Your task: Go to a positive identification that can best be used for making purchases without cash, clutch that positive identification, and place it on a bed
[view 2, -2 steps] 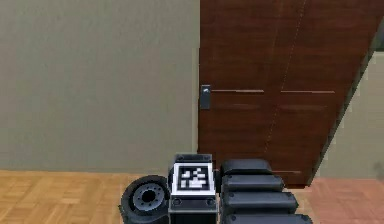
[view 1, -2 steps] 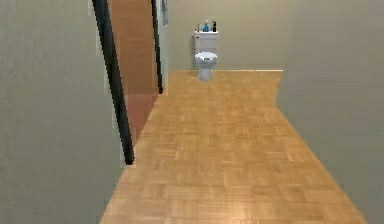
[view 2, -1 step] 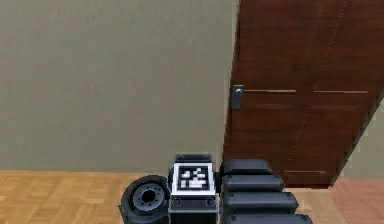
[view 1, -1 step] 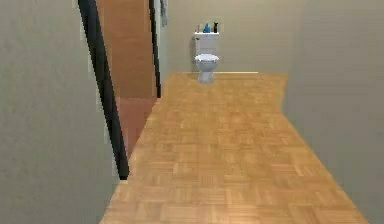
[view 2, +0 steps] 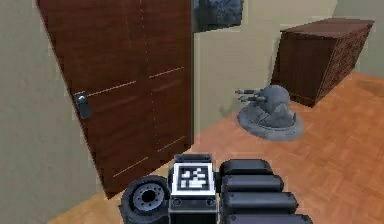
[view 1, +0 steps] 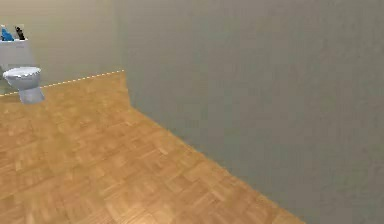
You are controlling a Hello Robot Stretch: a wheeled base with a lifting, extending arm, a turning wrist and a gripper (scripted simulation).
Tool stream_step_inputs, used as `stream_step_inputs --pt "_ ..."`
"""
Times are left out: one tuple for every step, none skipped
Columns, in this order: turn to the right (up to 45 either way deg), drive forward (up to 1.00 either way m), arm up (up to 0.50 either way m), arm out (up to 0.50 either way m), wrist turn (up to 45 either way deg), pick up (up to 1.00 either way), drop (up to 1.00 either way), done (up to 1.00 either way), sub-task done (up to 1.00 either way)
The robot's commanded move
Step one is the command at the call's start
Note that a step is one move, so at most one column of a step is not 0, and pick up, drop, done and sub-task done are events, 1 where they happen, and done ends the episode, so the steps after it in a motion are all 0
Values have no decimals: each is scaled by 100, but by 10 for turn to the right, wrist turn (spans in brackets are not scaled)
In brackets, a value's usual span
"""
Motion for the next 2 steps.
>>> stream_step_inputs --pt "390 0 0 0 0 0 0 0 0" --pt "30 0 0 0 0 0 0 0 0"
